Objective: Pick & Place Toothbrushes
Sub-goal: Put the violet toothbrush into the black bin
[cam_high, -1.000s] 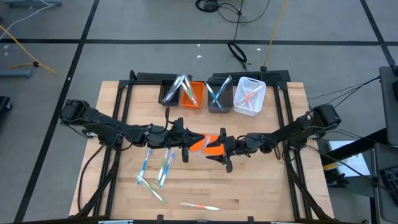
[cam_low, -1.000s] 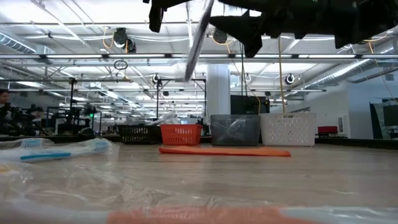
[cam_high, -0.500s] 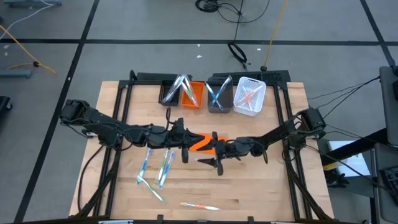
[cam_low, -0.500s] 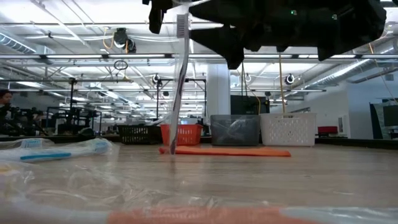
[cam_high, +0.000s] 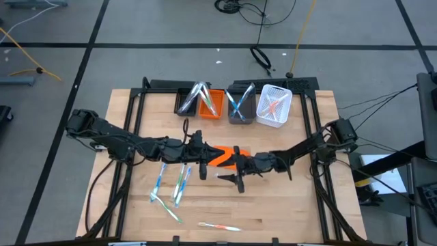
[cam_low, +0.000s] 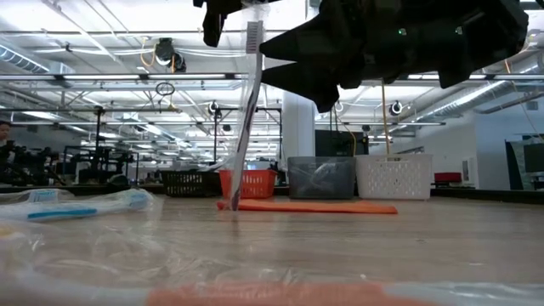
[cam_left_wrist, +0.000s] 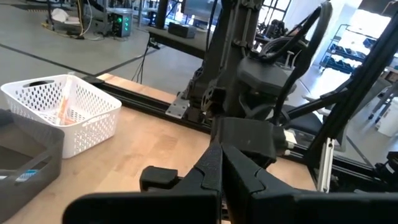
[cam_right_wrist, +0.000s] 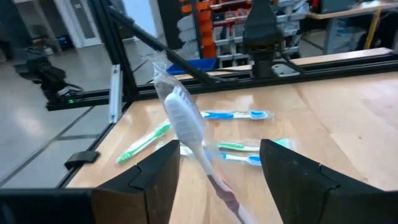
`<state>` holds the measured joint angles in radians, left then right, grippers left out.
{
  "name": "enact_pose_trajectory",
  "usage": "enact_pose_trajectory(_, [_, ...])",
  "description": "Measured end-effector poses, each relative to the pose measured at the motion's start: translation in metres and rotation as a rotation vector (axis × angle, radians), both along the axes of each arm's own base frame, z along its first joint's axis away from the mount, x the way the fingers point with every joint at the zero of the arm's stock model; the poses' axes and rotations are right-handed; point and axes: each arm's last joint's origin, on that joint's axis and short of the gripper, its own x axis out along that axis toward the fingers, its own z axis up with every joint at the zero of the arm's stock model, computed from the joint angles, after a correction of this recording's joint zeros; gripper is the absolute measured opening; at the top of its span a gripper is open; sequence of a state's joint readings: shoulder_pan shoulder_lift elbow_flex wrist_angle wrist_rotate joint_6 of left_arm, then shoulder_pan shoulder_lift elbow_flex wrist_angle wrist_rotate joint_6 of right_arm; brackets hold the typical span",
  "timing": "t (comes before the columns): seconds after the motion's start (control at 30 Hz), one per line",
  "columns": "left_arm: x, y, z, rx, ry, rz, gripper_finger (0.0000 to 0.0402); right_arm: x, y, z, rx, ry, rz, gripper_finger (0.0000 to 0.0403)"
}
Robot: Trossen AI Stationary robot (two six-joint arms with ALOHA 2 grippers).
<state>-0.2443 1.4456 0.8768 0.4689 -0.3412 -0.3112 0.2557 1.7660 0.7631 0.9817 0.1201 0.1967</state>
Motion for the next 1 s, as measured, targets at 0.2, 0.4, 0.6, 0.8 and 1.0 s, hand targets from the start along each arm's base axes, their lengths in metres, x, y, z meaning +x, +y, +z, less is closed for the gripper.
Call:
enact_pose_trajectory(0.2, [0.0000,0.0001,0.0002,0.002,-0.002,0.000,0.0000,-0.0016,0.0055,0.0000,-0.022,-0.003,-0.022,0.0194])
enact_pose_trajectory(0.4, [0.0001,0.0001,0.0003,0.001,-0.003,0.000,0.0000,-0.0018,0.0059,0.0001,-0.033,-0.006,-0.039,0.0106])
enact_pose_trajectory(0.6, [0.0001,0.0001,0.0003,0.001,-0.003,0.000,0.0000,-0.0022,0.0084,0.0029,-0.075,-0.040,-0.024,0.0006])
enact_pose_trajectory(0.8, [0.0000,0.0001,-0.0004,0.003,0.005,0.001,0.0000,-0.0022,0.0082,0.0046,-0.086,-0.053,-0.026,0.0001])
enact_pose_trajectory(1.0, [-0.0002,-0.0008,-0.0003,0.014,0.005,-0.008,0.0000,-0.0030,0.0080,0.0087,-0.090,-0.067,-0.028,0.0000])
